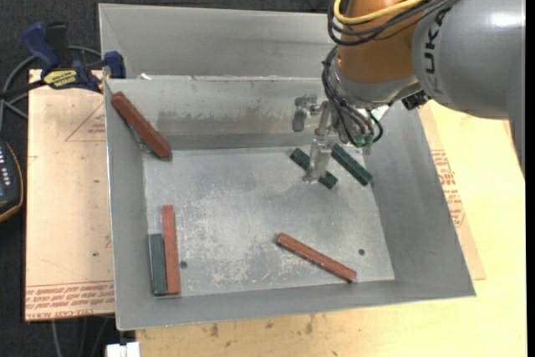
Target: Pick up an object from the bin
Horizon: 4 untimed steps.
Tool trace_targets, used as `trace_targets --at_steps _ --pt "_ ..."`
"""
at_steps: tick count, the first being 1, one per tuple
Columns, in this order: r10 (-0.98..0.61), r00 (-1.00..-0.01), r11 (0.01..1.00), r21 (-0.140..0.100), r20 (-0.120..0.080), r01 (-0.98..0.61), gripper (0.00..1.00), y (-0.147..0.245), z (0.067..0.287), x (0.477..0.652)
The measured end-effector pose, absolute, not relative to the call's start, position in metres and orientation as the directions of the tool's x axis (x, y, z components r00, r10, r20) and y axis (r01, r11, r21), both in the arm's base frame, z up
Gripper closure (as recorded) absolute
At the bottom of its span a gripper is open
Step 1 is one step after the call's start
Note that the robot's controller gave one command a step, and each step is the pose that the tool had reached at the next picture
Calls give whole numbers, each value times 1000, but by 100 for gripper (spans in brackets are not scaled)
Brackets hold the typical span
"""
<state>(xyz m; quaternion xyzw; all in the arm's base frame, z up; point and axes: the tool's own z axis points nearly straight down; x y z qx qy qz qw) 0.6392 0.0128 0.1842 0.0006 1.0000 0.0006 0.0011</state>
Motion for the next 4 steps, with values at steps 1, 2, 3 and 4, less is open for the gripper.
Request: trace_targets --at_steps 1,2,3,4 --pt "-88 -996 996 0 3 -88 0 -52 71 636" --pt "-91 -996 996 0 -9 -91 100 -49 78 639" --pt "-92 -996 996 1 -4 -92 0 -49 76 638" --pt "-91 -996 996 1 -9 -91 100 -49 78 639"
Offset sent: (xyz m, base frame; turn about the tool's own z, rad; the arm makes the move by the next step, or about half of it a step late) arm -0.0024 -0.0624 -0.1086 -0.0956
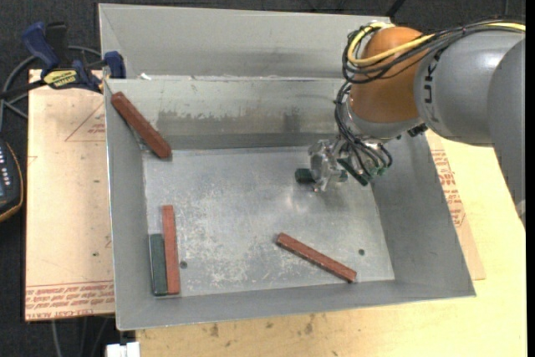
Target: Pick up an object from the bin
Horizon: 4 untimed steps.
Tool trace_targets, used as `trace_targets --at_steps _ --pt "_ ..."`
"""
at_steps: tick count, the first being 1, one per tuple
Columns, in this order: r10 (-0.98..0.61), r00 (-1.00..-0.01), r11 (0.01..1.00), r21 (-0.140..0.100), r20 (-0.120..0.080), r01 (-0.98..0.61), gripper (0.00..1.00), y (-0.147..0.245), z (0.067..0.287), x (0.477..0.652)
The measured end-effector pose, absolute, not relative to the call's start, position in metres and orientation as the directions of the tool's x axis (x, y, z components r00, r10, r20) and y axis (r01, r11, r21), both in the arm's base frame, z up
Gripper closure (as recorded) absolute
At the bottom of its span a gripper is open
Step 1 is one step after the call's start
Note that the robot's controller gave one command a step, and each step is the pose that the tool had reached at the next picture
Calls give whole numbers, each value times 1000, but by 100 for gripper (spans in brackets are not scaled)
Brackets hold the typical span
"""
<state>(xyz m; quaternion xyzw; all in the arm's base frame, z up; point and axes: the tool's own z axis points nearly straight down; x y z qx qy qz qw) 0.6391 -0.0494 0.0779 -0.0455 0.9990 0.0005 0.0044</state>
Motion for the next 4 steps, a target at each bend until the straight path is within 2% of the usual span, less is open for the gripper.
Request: trace_targets --at_steps 1,2,3,4 --pt "-91 -996 996 1 -4 -91 0 -49 76 638" --pt "-91 -996 996 1 -9 -91 100 -49 78 639" --pt "-91 -996 996 1 -4 -91 0 -49 76 638" --pt "-91 -996 996 1 -8 -91 100 -50 78 639"
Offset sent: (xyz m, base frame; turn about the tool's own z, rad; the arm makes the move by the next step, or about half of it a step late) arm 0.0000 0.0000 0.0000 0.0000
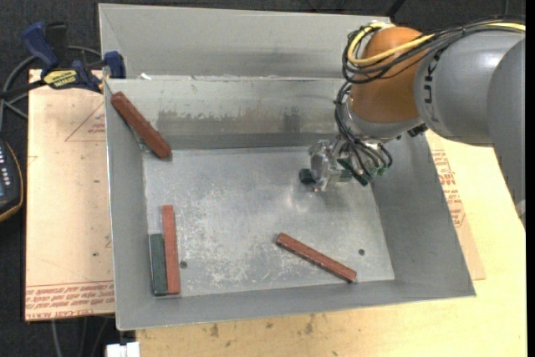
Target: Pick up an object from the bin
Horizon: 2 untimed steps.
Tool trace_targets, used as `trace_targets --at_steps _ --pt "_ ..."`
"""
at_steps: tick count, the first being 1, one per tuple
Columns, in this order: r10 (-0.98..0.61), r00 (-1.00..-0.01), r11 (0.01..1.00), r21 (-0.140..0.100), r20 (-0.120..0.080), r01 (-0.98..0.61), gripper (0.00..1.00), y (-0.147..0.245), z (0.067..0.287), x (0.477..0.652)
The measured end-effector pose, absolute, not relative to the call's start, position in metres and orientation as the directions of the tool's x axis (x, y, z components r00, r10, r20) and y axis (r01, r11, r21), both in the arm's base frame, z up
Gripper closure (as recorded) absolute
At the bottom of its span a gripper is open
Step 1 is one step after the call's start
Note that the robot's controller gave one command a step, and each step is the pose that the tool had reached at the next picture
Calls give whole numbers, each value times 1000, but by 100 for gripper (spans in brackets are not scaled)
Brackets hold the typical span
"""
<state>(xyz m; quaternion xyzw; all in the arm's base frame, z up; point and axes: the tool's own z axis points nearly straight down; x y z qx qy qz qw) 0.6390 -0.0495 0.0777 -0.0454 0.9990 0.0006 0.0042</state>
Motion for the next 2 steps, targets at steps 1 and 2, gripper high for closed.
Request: trace_targets --at_steps 1,2 --pt "-91 -996 996 1 -4 -91 0 -50 76 638" --pt "-91 -996 996 1 -9 -91 100 -50 78 639"
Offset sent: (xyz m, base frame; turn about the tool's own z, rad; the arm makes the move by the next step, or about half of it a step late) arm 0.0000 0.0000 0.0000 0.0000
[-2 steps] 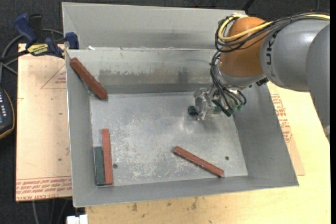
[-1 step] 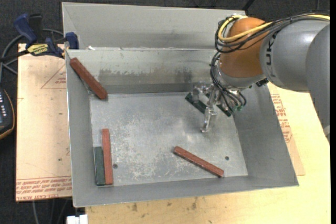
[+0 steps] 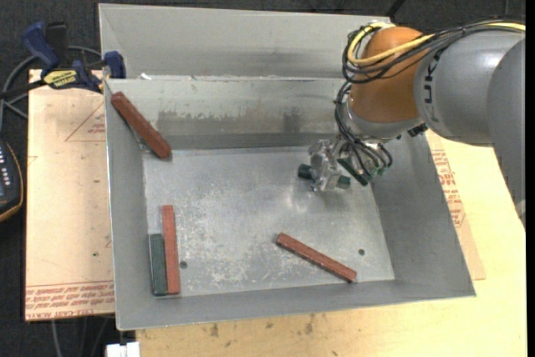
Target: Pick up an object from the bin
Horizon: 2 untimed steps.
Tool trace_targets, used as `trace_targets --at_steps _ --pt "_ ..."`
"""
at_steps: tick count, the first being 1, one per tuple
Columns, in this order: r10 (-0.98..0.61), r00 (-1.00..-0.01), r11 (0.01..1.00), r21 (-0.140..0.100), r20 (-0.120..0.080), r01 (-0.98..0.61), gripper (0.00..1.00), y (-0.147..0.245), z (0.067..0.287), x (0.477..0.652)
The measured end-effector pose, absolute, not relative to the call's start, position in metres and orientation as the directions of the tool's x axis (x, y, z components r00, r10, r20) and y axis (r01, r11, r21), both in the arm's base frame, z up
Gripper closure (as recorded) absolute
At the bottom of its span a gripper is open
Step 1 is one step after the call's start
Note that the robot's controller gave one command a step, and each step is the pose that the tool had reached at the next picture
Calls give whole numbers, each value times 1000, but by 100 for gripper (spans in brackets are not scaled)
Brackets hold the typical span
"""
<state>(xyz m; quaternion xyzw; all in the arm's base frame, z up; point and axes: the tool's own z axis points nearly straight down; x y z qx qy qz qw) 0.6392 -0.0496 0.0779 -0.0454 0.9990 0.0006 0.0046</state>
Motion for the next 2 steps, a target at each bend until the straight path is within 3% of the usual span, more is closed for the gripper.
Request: trace_targets --at_steps 1,2 --pt "-91 -996 996 1 -4 -91 0 -50 76 638" --pt "-91 -996 996 1 -9 -91 100 -50 78 639"
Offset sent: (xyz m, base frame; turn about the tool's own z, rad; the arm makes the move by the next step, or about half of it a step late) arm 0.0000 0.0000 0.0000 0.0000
